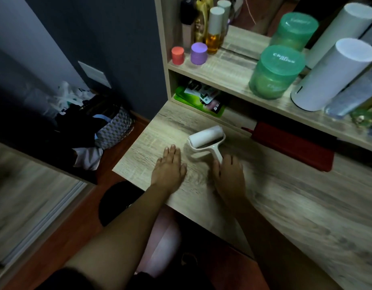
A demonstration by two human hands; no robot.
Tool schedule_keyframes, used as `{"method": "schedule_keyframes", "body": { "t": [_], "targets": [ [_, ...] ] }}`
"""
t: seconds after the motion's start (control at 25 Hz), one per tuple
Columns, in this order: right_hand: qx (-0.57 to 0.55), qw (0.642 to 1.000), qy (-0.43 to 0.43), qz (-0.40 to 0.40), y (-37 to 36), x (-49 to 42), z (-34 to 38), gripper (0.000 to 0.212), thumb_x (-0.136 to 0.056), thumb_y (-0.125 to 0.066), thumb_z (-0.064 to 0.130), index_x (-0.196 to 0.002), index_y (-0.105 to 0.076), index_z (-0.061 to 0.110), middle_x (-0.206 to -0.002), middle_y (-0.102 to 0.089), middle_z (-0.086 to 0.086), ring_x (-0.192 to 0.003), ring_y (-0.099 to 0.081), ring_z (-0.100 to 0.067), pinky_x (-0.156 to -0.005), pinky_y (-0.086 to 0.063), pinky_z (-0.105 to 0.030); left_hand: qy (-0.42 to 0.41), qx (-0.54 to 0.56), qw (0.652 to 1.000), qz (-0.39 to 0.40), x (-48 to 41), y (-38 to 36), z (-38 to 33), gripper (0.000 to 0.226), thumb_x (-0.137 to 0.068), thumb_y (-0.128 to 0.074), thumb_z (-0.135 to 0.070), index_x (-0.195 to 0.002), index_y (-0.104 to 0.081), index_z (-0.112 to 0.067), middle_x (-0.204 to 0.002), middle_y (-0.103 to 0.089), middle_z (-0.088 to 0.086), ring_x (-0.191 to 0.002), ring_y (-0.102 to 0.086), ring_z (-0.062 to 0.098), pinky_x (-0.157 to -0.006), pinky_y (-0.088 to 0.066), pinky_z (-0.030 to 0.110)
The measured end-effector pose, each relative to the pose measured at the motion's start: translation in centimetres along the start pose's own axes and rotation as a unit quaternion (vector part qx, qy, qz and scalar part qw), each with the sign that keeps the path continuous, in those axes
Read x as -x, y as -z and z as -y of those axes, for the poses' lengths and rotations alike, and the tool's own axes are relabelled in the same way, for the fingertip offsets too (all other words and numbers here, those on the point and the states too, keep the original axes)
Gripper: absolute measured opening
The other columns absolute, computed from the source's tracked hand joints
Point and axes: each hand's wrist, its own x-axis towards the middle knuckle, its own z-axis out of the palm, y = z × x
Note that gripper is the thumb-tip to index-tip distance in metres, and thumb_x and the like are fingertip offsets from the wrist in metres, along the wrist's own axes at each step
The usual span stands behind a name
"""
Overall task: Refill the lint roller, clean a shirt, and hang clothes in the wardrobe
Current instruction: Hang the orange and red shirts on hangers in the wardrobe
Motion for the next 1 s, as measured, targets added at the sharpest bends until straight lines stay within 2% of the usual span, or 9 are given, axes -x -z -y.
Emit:
{"method": "schedule_keyframes", "body": {
  "t": [0.12, 0.24, 0.36, 0.48, 0.68, 0.84, 1.0],
  "targets": [
    [-0.017, 0.999, 0.013, -0.04, 1.1, 0.4, 0.9, 0.04, -0.09, -0.05, 0.035, -0.115, -0.054, 0.005, -0.103, -0.056, -0.014, -0.091, -0.053, -0.027, -0.075, -0.041, -0.034, -0.007, 0.012, 1.0, 0.007, 0.3, 1.0, 0.2, 0.061, -0.1, -0.024, -0.039, -0.15, -0.006, -0.009, -0.159, -0.001, 0.01, -0.147, 0.0, 0.023, -0.118, -0.011, 0.04],
    [-0.006, 0.989, 0.112, -0.098, 2.5, 0.7, 2.4, 0.032, -0.086, -0.05, 0.03, -0.101, -0.058, 0.003, -0.088, -0.059, -0.016, -0.076, -0.056, -0.028, -0.064, -0.046, -0.034, -0.005, -0.006, 1.0, -0.006, 0.8, 3.2, 0.8, 0.061, -0.1, -0.023, -0.04, -0.15, -0.004, -0.01, -0.159, 0.0, 0.009, -0.147, 0.001, 0.023, -0.118, -0.008, 0.038],
    [-0.038, 0.977, 0.188, -0.092, 4.9, 0.2, 6.0, 0.025, -0.087, -0.046, 0.027, -0.096, -0.057, 0.007, -0.087, -0.06, -0.014, -0.076, -0.057, -0.027, -0.066, -0.05, -0.036, 0.005, -0.029, 0.999, -0.045, 1.5, 7.6, 1.6, 0.06, -0.101, -0.023, -0.037, -0.15, -0.005, -0.009, -0.159, -0.002, 0.01, -0.147, -0.001, 0.022, -0.118, -0.009, 0.037],
    [-0.061, 0.965, 0.239, -0.084, 8.1, -1.1, 11.4, 0.029, -0.088, -0.041, 0.03, -0.099, -0.059, 0.009, -0.093, -0.061, -0.009, -0.086, -0.056, -0.026, -0.077, -0.044, -0.036, 0.008, -0.034, 0.994, -0.1, 2.8, 13.5, 2.9, 0.058, -0.1, -0.025, -0.036, -0.149, -0.01, -0.009, -0.159, -0.01, 0.01, -0.147, -0.006, 0.023, -0.118, -0.012, 0.038],
    [-0.053, 0.927, 0.366, -0.057, 14.6, -2.4, 24.2, 0.054, -0.089, -0.025, 0.04, -0.124, -0.053, 0.009, -0.122, -0.059, -0.01, -0.112, -0.053, -0.029, -0.097, -0.041, -0.039, 0.052, -0.092, 0.969, -0.223, 8.1, 26.8, 7.6, 0.057, -0.1, -0.028, -0.035, -0.148, -0.017, -0.007, -0.157, -0.018, 0.011, -0.146, -0.014, 0.026, -0.116, -0.016, 0.04],
    [-0.021, 0.874, 0.483, -0.049, 19.1, -1.8, 35.3, 0.05, -0.097, -0.031, 0.033, -0.142, -0.032, 0.009, -0.149, -0.036, -0.008, -0.137, -0.032, -0.023, -0.111, -0.024, -0.037, 0.113, -0.148, 0.941, -0.282, 14.7, 36.3, 12.6, 0.058, -0.1, -0.026, -0.037, -0.149, -0.015, -0.009, -0.158, -0.016, 0.01, -0.146, -0.012, 0.023, -0.117, -0.014, 0.04],
    [0.003, 0.825, 0.563, -0.046, 22.8, 1.4, 46.9, 0.057, -0.098, -0.028, 0.036, -0.146, -0.019, 0.007, -0.156, -0.02, -0.009, -0.143, -0.018, -0.022, -0.115, -0.016, -0.036, 0.188, -0.174, 0.914, -0.314, 22.9, 44.5, 18.0, 0.059, -0.099, -0.027, -0.039, -0.149, -0.015, -0.009, -0.158, -0.016, 0.009, -0.146, -0.012, 0.023, -0.116, -0.015, 0.041]
  ]
}}
